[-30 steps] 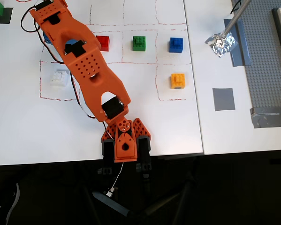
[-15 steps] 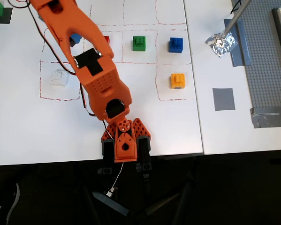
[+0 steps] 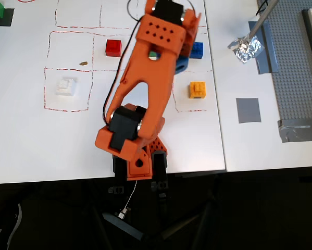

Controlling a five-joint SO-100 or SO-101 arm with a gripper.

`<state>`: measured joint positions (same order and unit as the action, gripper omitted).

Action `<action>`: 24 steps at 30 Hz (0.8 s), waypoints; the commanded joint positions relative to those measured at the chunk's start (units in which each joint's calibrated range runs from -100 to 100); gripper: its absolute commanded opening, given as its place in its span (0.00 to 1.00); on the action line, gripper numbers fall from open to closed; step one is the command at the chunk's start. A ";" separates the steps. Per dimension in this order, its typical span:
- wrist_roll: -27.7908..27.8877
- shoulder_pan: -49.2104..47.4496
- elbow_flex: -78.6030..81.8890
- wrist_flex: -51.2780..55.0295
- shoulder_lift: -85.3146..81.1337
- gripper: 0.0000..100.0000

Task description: Grab the block and put it in the grey marker

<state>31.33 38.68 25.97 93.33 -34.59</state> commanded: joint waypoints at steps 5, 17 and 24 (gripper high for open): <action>7.08 22.67 -4.75 -6.72 5.86 0.00; 13.63 41.64 -15.63 -26.72 29.64 0.00; 15.19 45.70 -17.90 -35.45 37.65 0.00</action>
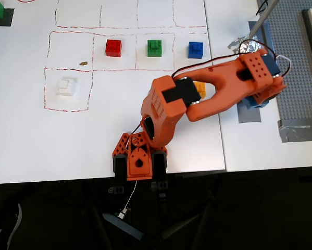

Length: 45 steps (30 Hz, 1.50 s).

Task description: Grab the block and put it in the grey marker

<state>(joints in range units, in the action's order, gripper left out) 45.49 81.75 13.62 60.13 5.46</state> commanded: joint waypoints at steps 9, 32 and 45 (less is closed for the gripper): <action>4.79 6.78 -7.27 -6.25 2.94 0.00; 6.11 8.10 -1.10 -8.21 3.03 0.21; 6.35 8.63 -3.10 -5.03 -5.16 0.34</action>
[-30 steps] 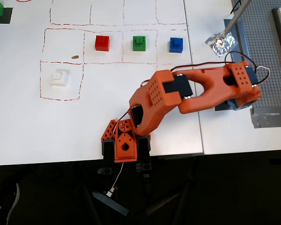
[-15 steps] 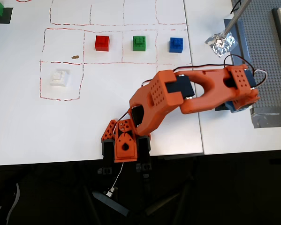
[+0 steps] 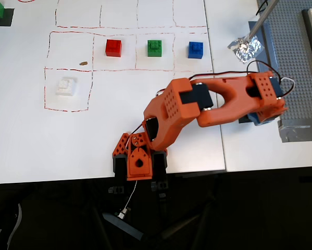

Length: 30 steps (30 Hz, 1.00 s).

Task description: Grab the block and put it in the grey marker

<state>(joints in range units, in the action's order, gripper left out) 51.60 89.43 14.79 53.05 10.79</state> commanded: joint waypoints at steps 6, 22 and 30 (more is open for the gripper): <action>1.90 2.36 -3.36 12.17 -24.01 0.23; -5.32 -23.49 16.85 29.64 -59.00 0.03; -15.19 -42.45 16.22 31.03 -59.52 0.00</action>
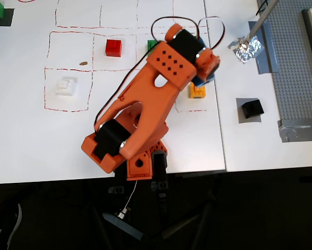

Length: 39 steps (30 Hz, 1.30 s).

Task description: Grab the block and put it in the grey marker

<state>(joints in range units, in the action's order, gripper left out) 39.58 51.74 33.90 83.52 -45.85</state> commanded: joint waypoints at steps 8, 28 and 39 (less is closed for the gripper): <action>-22.42 -24.09 -4.80 -8.50 1.26 0.00; -41.95 -53.55 46.15 -37.24 -32.43 0.00; -39.41 -53.91 62.20 -36.83 -46.82 0.00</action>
<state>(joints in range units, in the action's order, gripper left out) -1.00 -1.20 97.93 47.83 -89.94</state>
